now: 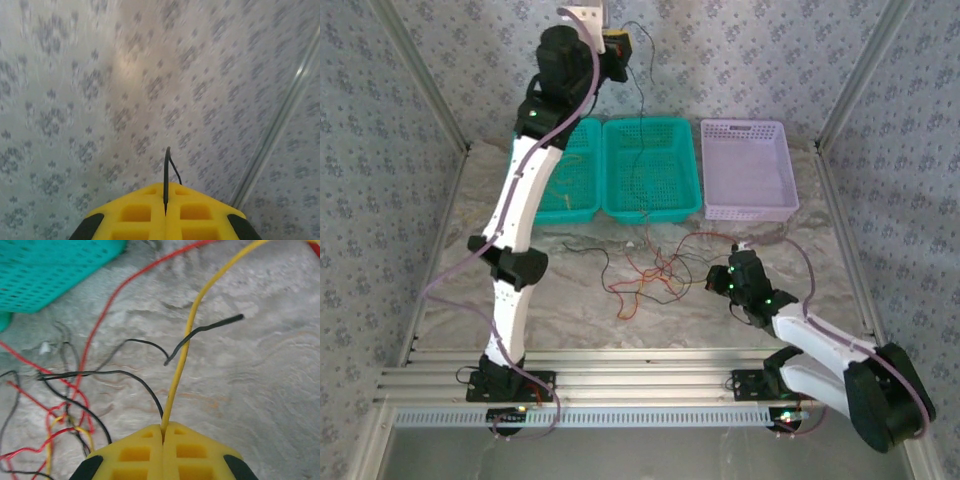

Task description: Untangle the cables

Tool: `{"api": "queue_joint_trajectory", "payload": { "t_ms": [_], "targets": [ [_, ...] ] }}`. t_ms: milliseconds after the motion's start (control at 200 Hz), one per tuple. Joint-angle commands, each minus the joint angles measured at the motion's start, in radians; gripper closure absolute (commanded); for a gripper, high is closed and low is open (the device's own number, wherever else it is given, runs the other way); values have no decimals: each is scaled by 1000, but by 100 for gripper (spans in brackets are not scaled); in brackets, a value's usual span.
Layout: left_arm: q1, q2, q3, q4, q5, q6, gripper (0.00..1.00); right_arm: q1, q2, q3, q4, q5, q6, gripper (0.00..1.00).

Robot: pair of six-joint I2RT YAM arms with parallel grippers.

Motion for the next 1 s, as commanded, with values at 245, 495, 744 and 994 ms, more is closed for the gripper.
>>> {"api": "queue_joint_trajectory", "payload": {
  "t_ms": [245, 495, 744, 994],
  "targets": [
    [16, 164, 25, 70, 38, -95, 100, 40, -141, -1, -102, -23, -88, 100],
    [6, 201, 14, 82, 48, -118, 100, 51, -73, 14, -86, -61, -102, 100],
    [-15, 279, -6, 35, 67, -123, 100, 88, -89, 24, -80, -40, -110, 100],
    [-40, 347, -22, 13, 64, -135, 100, 99, -100, 23, -100, -26, -114, 100]
  ]
}}
